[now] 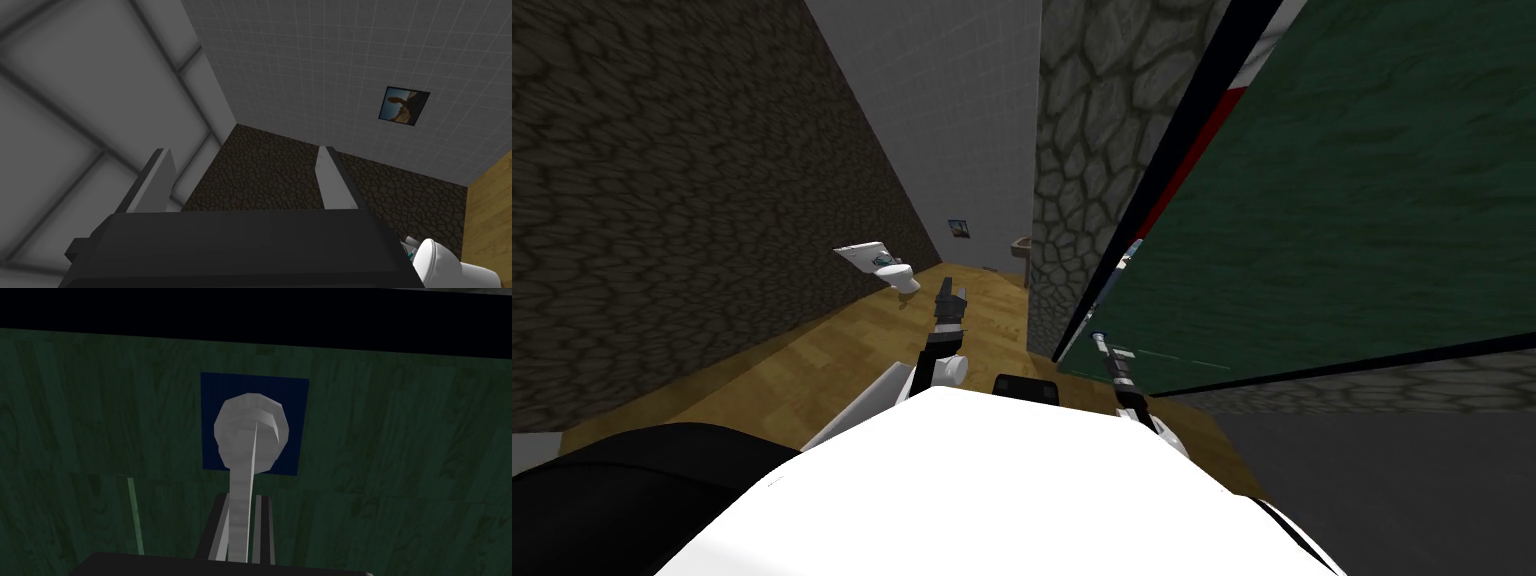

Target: Pull the door open

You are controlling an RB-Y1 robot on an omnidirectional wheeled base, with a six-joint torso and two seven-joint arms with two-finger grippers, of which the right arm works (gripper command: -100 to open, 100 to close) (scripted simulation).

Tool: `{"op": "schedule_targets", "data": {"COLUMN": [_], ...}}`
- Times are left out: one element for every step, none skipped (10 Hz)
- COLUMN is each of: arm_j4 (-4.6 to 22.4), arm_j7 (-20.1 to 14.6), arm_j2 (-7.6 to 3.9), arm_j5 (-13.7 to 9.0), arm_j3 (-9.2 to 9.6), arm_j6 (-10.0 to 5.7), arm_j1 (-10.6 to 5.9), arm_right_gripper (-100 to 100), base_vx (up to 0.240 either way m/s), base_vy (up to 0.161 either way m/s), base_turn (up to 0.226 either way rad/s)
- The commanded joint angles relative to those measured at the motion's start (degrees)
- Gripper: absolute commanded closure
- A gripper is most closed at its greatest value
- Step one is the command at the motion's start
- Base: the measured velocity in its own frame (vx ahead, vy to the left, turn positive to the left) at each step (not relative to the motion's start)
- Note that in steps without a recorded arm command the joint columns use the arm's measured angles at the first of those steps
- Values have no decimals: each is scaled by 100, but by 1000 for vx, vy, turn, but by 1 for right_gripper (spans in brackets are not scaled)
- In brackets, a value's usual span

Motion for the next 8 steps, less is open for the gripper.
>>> {"op": "schedule_targets", "data": {"arm_j4": [-41,-46,-52,-56,86,153,177,191], "arm_j7": [-108,-171,-250,-303,-281,-350,-384,-403], "arm_j2": [-79,-126,-186,-226,-217,-266,-300,-319], "arm_j5": [48,74,107,129,111,125,128,130], "arm_j3": [104,162,234,282,242,305,335,352], "arm_j6": [-118,-192,-286,-347,-346,-523,-620,-675], "arm_j1": [112,162,224,265,167,259,310,338], "arm_right_gripper": [100,100,100,100,100,100,100,100], "base_vx": [-246,-229,-223,-238,-109,-148,-199,-156], "base_vy": [-52,-60,-64,-68,-31,-46,-95,-63], "base_turn": [121,116,122,128,21,148,184,149]}}
